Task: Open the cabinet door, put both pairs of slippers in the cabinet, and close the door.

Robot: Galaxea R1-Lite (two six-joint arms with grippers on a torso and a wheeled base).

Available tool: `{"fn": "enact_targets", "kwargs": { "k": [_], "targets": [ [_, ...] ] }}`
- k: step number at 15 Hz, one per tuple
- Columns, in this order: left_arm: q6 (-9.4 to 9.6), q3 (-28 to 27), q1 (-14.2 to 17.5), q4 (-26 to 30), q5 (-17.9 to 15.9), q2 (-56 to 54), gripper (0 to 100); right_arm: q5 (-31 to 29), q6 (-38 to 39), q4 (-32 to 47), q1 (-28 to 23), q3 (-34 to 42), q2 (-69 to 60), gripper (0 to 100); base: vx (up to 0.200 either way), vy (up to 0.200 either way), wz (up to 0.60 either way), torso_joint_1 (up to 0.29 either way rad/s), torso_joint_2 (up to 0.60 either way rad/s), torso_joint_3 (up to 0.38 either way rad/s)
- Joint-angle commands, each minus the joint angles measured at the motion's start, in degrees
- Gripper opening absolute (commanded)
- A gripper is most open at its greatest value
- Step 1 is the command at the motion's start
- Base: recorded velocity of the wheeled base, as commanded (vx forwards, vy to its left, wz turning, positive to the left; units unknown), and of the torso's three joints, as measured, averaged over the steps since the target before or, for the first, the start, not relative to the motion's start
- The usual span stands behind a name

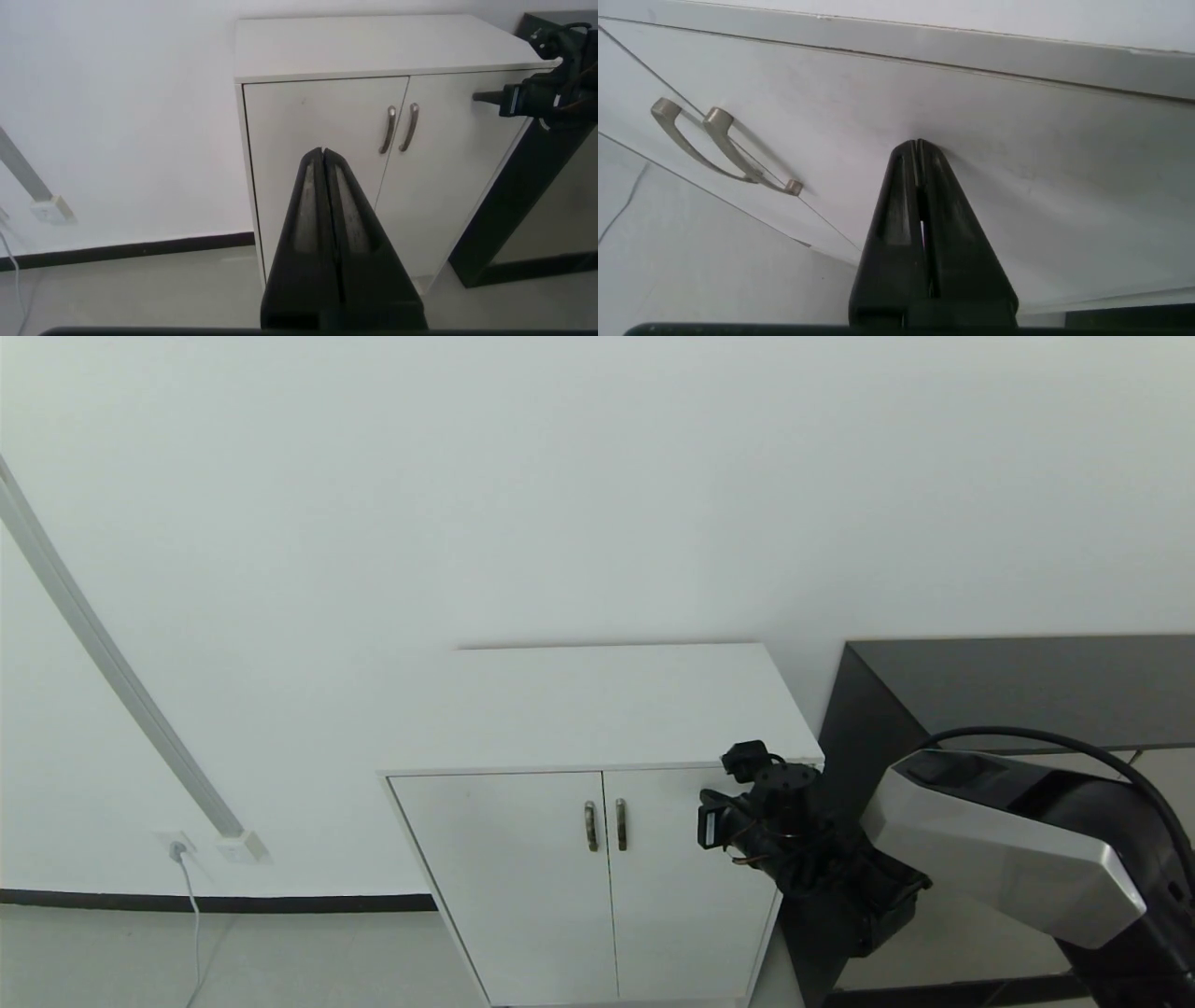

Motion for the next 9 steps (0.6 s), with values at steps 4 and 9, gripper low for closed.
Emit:
{"fn": "enact_targets", "kwargs": {
  "k": [4,9],
  "targets": [
    [-0.02,0.00,0.03,0.00,-0.02,0.04,0,-0.02,0.00,-0.70,0.19,4.40,-2.98,0,0.000,0.000,0.00,0.000,0.00,0.000],
    [-0.02,0.00,0.03,0.00,-0.02,0.04,0,-0.28,0.35,-2.81,-0.25,17.76,-14.23,0,0.000,0.000,0.00,0.000,0.00,0.000]
  ]
}}
